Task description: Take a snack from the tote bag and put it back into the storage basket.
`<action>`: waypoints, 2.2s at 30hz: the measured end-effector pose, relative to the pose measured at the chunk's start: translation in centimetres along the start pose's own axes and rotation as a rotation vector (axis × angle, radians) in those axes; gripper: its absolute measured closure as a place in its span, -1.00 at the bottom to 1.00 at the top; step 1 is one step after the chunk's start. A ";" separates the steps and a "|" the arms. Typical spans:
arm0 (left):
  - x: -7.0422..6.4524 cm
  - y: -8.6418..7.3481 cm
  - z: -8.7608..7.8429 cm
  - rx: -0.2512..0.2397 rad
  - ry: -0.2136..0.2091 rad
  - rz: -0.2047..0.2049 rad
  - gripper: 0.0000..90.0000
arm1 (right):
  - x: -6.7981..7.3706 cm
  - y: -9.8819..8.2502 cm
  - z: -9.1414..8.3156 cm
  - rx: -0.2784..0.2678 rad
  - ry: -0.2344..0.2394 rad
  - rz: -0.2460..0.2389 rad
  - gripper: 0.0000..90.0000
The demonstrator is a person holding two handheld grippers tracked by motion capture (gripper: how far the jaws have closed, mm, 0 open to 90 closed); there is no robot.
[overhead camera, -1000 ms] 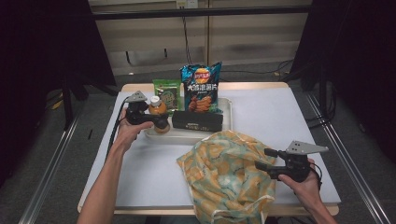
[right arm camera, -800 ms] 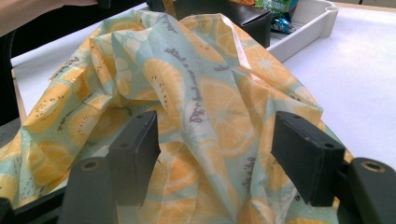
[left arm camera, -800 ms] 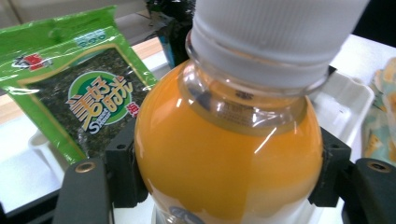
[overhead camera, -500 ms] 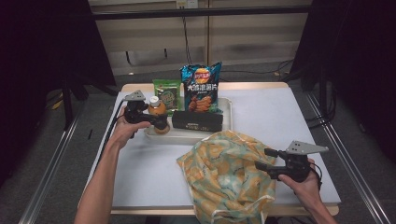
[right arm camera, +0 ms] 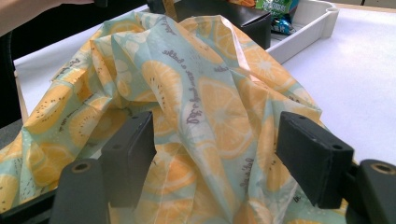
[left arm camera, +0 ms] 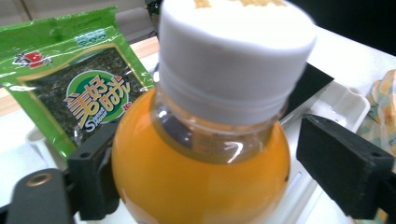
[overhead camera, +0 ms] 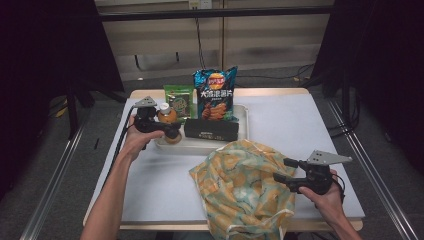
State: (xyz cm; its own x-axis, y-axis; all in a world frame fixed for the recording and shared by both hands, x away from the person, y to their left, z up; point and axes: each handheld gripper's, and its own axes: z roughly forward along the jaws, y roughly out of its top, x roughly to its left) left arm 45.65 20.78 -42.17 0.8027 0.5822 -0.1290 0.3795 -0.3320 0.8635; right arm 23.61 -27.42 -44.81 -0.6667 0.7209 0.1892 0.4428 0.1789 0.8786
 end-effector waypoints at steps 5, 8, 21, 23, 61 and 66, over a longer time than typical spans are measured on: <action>-0.4 0.1 -1.0 -0.018 0.027 -0.039 -0.82 | 0.0 0.0 -0.2 -0.007 -0.004 0.000 -0.41; -0.6 0.1 -1.5 -0.034 0.045 -0.043 -0.83 | 0.1 0.1 -0.2 -0.007 -0.005 0.002 -0.42; -1.5 -1.1 -4.3 -0.075 0.102 -0.096 -0.82 | 0.4 0.4 -0.3 -0.019 -0.015 -0.005 -0.46; -1.7 -1.3 -4.8 -0.083 0.110 -0.097 -0.79 | 0.3 0.4 -0.3 -0.019 -0.014 -0.005 -0.46; -9.5 -6.4 -10.0 -0.068 0.132 -0.050 -0.86 | 0.7 0.4 -2.5 -0.113 -0.066 0.025 -0.73; -10.7 -7.2 -11.2 -0.083 0.144 -0.043 -0.87 | 0.7 0.3 -2.7 -0.117 -0.079 0.026 -0.74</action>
State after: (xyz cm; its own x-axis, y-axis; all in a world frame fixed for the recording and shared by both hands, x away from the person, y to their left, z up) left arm 29.15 25.24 -41.49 0.7100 0.6970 -0.1000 0.3676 -0.2457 0.8970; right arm 21.71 -28.65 -43.20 -0.6044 0.7758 0.1811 0.3832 0.0839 0.9198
